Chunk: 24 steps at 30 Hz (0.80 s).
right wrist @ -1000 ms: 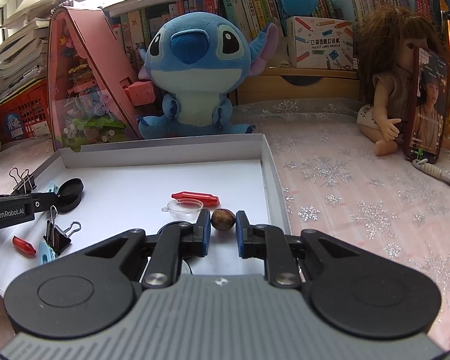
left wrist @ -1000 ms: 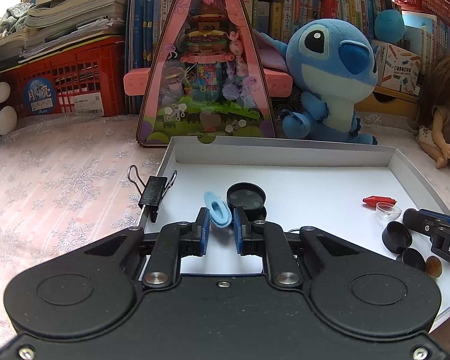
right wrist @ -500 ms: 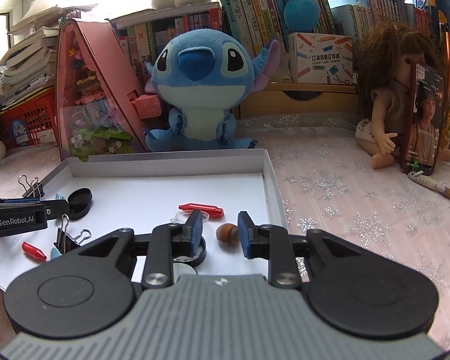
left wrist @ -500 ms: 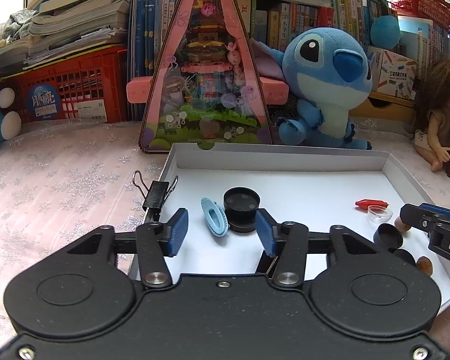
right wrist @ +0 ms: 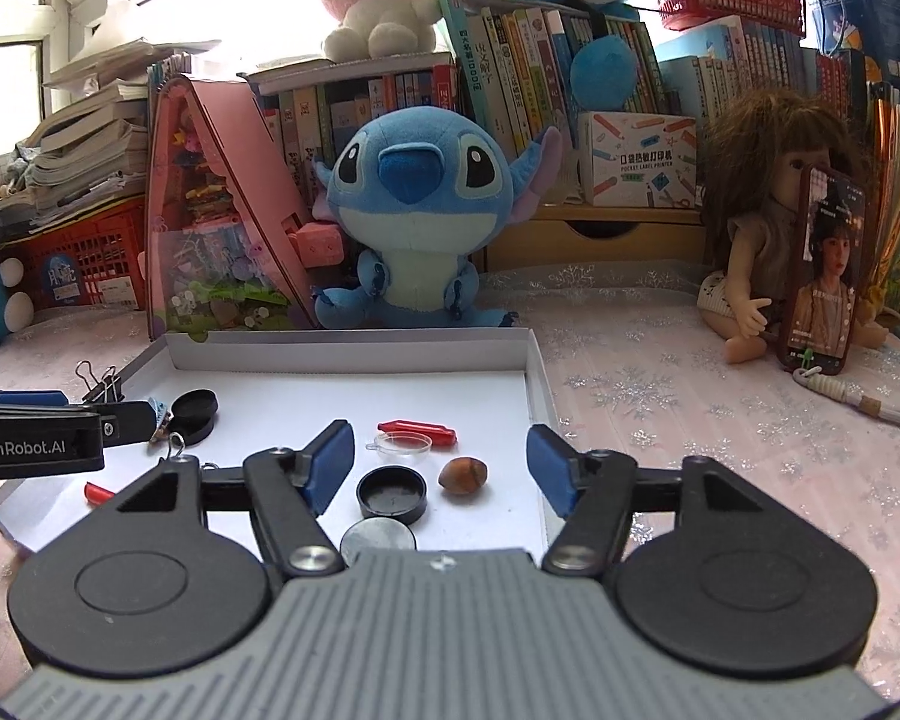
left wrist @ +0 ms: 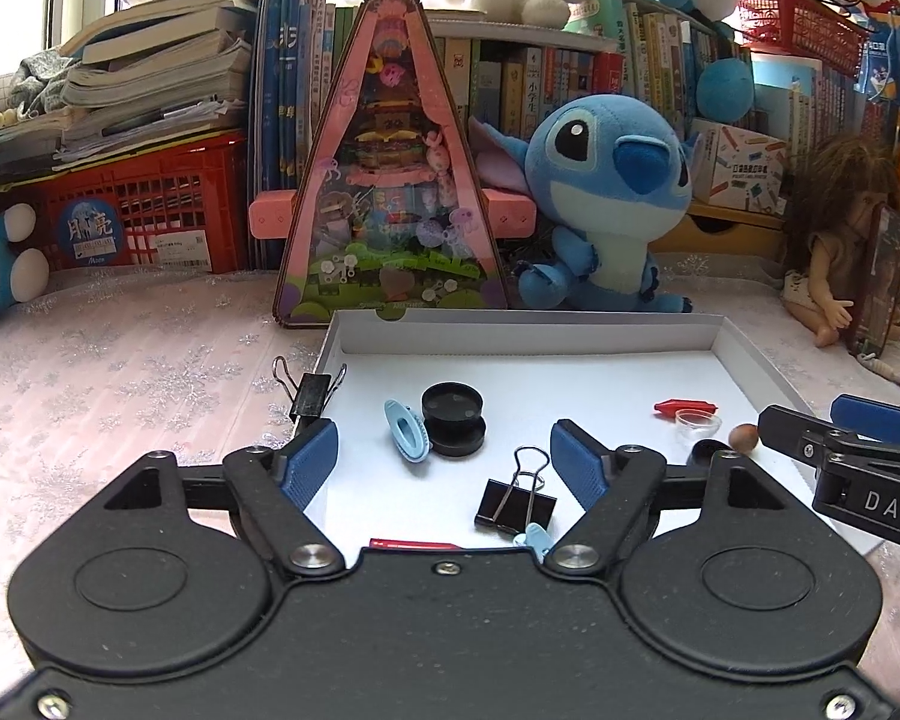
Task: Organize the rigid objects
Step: 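Withdraw both open tools from the tray back over the table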
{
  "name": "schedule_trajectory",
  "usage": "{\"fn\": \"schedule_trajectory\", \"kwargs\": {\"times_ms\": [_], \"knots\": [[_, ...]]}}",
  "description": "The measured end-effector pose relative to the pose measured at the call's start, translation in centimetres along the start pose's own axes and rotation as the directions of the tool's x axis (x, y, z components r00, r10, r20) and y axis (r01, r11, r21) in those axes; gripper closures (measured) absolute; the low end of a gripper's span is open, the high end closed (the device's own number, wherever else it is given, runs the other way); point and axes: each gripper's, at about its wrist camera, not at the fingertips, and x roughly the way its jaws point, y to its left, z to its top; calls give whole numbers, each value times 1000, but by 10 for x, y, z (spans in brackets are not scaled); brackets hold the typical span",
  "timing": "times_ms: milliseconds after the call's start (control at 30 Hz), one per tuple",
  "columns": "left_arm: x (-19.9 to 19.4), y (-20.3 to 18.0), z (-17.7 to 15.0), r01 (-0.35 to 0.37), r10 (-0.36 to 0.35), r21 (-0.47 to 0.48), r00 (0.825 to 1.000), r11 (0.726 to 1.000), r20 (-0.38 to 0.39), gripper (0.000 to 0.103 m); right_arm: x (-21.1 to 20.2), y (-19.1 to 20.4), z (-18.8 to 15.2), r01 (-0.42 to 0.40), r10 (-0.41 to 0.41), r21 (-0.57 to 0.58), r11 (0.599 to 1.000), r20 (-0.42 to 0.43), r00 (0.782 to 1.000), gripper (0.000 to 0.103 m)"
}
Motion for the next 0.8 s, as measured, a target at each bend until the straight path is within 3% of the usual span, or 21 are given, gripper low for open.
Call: {"fn": "schedule_trajectory", "kwargs": {"times_ms": [300,800], "knots": [[-28,1,-8,26,-26,-1,1000,1000,0,25,-27,3,-6,-9,9,-4,1000,23,1000,16],[-67,6,-39,50,-50,-2,999,999,-17,24,-62,7,-28,-16,17,-10,1000,21,1000,13]]}}
